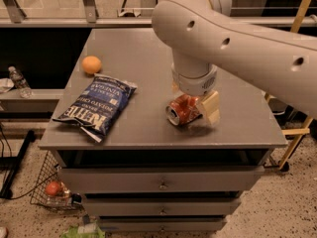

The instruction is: Place coke can upright

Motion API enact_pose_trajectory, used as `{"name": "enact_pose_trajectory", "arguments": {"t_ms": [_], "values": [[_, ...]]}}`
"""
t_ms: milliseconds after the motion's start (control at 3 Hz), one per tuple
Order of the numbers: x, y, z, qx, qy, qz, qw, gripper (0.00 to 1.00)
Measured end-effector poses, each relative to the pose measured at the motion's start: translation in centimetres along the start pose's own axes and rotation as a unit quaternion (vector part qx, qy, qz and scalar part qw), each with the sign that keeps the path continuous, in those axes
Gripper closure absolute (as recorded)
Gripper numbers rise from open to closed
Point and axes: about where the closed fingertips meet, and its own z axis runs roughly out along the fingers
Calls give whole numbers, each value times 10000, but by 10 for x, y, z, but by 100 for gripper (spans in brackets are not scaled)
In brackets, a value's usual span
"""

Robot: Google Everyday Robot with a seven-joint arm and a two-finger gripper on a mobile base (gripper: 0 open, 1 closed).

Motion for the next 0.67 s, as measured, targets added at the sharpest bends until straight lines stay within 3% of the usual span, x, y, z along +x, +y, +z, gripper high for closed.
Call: {"name": "enact_pose_trajectory", "arguments": {"t_ms": [667], "values": [[-1, -1, -11, -105, -332, 63, 9994, 64]]}}
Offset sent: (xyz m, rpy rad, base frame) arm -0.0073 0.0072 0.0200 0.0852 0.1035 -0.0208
